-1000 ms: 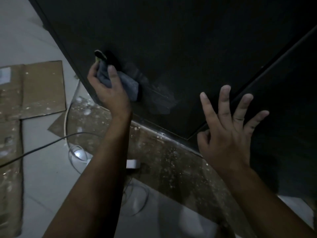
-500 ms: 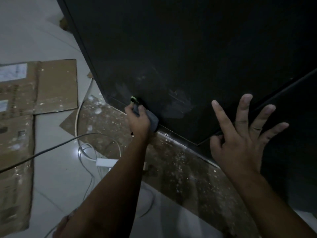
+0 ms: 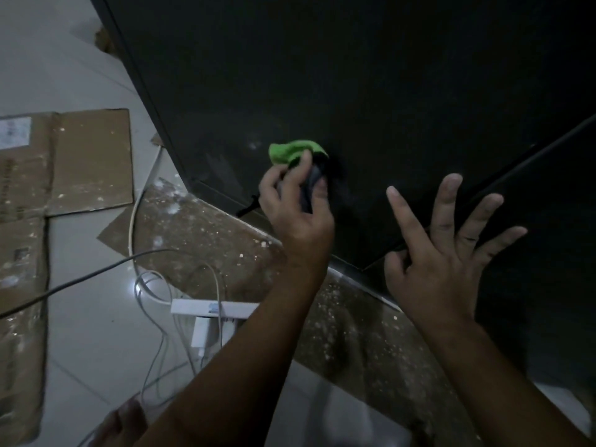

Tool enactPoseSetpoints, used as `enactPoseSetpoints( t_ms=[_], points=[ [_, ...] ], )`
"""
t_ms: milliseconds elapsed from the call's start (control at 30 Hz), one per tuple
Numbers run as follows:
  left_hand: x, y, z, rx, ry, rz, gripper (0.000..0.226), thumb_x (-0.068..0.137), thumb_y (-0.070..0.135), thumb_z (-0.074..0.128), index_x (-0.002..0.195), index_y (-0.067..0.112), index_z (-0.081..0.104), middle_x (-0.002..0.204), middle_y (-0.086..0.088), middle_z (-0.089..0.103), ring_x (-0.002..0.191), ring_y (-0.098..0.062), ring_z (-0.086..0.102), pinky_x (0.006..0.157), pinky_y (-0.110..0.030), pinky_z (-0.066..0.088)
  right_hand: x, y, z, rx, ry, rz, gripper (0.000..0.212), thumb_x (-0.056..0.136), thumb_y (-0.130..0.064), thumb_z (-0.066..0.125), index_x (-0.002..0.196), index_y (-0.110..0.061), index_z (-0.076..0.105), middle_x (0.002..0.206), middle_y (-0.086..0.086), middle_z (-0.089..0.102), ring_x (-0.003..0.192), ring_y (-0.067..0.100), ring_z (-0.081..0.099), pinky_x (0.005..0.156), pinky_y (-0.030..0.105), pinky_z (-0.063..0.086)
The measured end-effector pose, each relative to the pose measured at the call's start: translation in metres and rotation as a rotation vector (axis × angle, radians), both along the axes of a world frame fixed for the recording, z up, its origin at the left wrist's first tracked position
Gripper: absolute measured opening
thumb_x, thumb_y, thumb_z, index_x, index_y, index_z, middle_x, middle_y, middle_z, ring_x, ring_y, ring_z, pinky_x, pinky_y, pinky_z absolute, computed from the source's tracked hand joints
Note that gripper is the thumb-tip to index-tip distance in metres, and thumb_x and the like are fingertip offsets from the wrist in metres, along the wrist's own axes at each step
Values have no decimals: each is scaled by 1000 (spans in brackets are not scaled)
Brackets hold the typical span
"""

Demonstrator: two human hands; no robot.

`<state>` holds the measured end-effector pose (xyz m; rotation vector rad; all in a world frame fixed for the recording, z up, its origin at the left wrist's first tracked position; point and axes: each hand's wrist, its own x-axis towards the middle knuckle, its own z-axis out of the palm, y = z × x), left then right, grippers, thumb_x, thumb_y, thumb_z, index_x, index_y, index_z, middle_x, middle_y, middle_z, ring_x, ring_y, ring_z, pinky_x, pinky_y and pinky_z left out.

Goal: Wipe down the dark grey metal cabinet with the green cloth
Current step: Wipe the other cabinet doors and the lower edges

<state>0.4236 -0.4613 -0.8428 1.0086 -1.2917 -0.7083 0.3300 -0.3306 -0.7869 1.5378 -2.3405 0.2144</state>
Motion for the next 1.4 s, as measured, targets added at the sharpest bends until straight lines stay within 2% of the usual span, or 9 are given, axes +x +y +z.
enactPoseSetpoints(
  t_ms=[200, 367, 500, 633, 800, 967, 1133, 1267, 1400],
  points=[
    [7, 28, -50, 0, -131, -232, 37, 80, -5, 73, 110, 17, 70, 118, -9, 47, 106, -30, 53, 83, -46, 53, -1, 2, 0, 3, 14, 3, 82, 81, -23, 52, 158, -39, 26, 162, -4, -31, 140, 24, -44, 107, 56, -32],
    [19, 19, -64, 323, -54, -246, 31, 82, -4, 71, 100, 20, 63, 115, -7, 49, 104, -4, 53, 86, -18, 49, -2, 2, 1, -9, -13, 10, 80, 82, -22, 51, 157, -40, 28, 162, -6, -30, 140, 22, -44, 107, 55, -32],
    [27, 11, -69, 497, 38, -207, 25, 84, -1, 66, 106, 10, 62, 118, -11, 59, 109, -14, 60, 95, -42, 52, -1, 2, 0, -28, -16, 11, 79, 82, -21, 51, 156, -38, 31, 163, -6, -28, 141, 22, -42, 108, 54, -33],
    [10, 15, -35, 415, 179, -70, 24, 91, 9, 65, 114, 5, 61, 120, -17, 58, 112, -17, 59, 99, -34, 51, 0, 2, 2, -12, -20, 11, 79, 82, -23, 50, 156, -40, 29, 162, -6, -29, 141, 23, -42, 108, 54, -32],
    [-12, 9, 13, 100, 195, 5, 30, 89, -1, 65, 111, 18, 57, 114, -13, 48, 106, 3, 50, 94, -13, 44, 11, -7, 6, 8, -31, -24, 90, 77, -21, 64, 157, -38, 27, 162, -5, -31, 140, 29, -44, 105, 61, -32],
    [4, -4, 1, 32, -64, 38, 25, 87, 25, 65, 109, 14, 67, 107, -11, 56, 102, -30, 53, 95, -6, 24, 26, -23, 9, -3, -31, 93, 86, 80, -16, 54, 159, -28, 21, 166, -3, -14, 151, 24, -26, 109, 60, -29],
    [27, -35, -5, 5, -24, 67, 24, 86, 8, 68, 109, 11, 64, 110, -20, 57, 104, -28, 53, 95, -13, 35, 33, -27, 14, 39, -29, 81, 90, 79, -16, 59, 160, -23, 19, 166, -3, -16, 151, 24, -27, 111, 63, -23],
    [50, -84, -24, 226, 187, 183, 23, 91, 13, 62, 110, 0, 61, 115, -26, 55, 105, -23, 57, 94, -23, 49, 30, -26, 13, 83, -8, 85, 94, 78, -17, 64, 160, -22, 17, 164, -8, -23, 151, 24, -26, 112, 59, -25],
    [77, -115, -55, 589, 335, 193, 28, 98, 29, 56, 125, 19, 57, 123, 0, 61, 114, -12, 59, 102, -37, 50, 25, -22, 7, 135, -7, 86, 94, 78, -19, 66, 158, -24, 19, 164, -11, -22, 152, 21, -24, 115, 54, -23]
  ],
)
